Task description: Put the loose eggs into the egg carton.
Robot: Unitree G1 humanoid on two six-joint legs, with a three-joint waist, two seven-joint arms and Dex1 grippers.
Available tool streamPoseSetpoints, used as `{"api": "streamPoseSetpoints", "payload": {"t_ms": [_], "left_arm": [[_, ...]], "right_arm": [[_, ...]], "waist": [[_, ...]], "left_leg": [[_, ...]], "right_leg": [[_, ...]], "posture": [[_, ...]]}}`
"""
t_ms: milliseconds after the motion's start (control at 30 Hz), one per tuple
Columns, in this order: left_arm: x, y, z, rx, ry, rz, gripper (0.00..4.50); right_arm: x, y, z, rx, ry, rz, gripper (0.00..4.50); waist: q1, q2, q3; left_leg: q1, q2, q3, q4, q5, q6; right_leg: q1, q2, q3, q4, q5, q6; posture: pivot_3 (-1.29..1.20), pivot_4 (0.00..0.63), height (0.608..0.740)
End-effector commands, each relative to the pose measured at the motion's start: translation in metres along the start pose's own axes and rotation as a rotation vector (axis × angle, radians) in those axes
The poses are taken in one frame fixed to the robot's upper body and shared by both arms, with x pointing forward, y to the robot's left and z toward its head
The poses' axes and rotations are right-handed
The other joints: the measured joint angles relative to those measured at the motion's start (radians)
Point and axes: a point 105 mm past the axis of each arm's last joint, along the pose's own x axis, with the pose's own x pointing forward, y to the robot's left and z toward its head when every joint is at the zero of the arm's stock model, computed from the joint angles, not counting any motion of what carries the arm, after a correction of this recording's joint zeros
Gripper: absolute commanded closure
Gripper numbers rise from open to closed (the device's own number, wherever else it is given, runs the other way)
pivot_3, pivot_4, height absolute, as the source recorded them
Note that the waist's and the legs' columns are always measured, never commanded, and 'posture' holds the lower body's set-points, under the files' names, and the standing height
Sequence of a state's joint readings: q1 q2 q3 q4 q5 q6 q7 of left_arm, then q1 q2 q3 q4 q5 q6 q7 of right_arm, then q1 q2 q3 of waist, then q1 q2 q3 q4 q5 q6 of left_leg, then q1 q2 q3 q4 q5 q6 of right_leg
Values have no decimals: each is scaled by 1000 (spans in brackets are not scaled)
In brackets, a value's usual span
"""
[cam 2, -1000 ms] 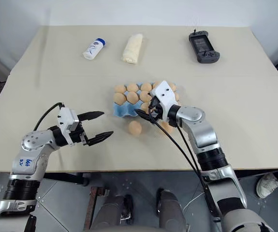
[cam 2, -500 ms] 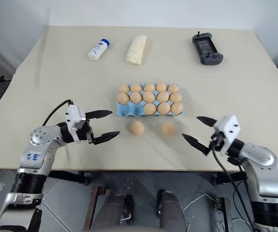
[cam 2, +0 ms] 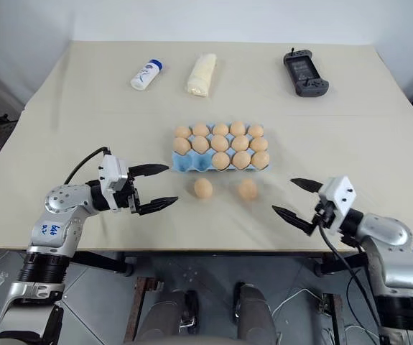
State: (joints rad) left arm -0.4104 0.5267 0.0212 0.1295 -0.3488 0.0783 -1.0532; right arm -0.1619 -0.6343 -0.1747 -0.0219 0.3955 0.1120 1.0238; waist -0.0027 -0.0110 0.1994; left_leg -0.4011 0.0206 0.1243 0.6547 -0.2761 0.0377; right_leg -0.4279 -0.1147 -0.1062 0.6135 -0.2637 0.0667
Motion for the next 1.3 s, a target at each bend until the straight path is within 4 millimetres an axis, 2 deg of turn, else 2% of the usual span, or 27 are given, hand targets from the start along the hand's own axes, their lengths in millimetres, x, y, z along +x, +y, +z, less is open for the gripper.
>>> {"api": "streamPoseSetpoints", "payload": {"t_ms": [33,300,467,600,700,967,1067,1200,1300], "left_arm": [[-3,1,8,40,-12,11,0],[-11,-1,8,43,-1,40,0],[-14,-3,8,38,6,53,0],[-18,-4,7,31,14,64,0],[-22,-4,6,28,23,76,0],[-30,-3,2,21,34,120,0],[-33,-3,0,16,39,134,0],[-35,-5,-2,10,41,146,0],[-36,-6,-1,8,41,154,0]], "right_arm": [[21,-1,7,41,-34,20,20],[62,19,-7,63,7,172,20],[77,18,-13,32,23,157,20],[86,16,-1,33,-45,149,877],[87,23,9,14,-62,188,1955],[109,40,59,-19,-194,271,1955],[125,38,76,-15,-231,249,1955],[153,29,76,-60,-201,200,1955],[164,21,66,-112,-160,168,1955]], "waist": [[0,0,0],[0,0,0],[-2,0,0],[-2,0,0],[-2,0,0],[-9,0,0],[-15,0,0],[-26,0,0],[-26,0,0]], "left_leg": [[0,0,0,0,0,0],[-2,0,-1,0,2,4],[-2,0,-1,-1,3,3],[-2,0,-1,0,0,0],[-2,0,-1,0,1,-1],[-2,0,-1,-1,0,-1],[-2,0,-1,-1,1,-2],[-2,0,-1,-1,1,-2],[-2,0,-1,-2,2,-3]], "right_leg": [[0,0,0,0,0,0],[-1,0,-1,-2,0,0],[-1,0,-1,-1,0,0],[-1,0,-1,-1,0,0],[-1,0,-1,-1,0,0],[-1,0,-1,-1,0,0],[-2,0,-1,0,0,0],[-2,-1,-1,0,1,0],[-2,-1,-1,0,1,0]], "posture": [[0,150,740],[0,150,740],[0,150,740],[0,150,740],[0,150,740],[0,150,740],[0,150,740],[0,150,740],[0,150,740]]}}
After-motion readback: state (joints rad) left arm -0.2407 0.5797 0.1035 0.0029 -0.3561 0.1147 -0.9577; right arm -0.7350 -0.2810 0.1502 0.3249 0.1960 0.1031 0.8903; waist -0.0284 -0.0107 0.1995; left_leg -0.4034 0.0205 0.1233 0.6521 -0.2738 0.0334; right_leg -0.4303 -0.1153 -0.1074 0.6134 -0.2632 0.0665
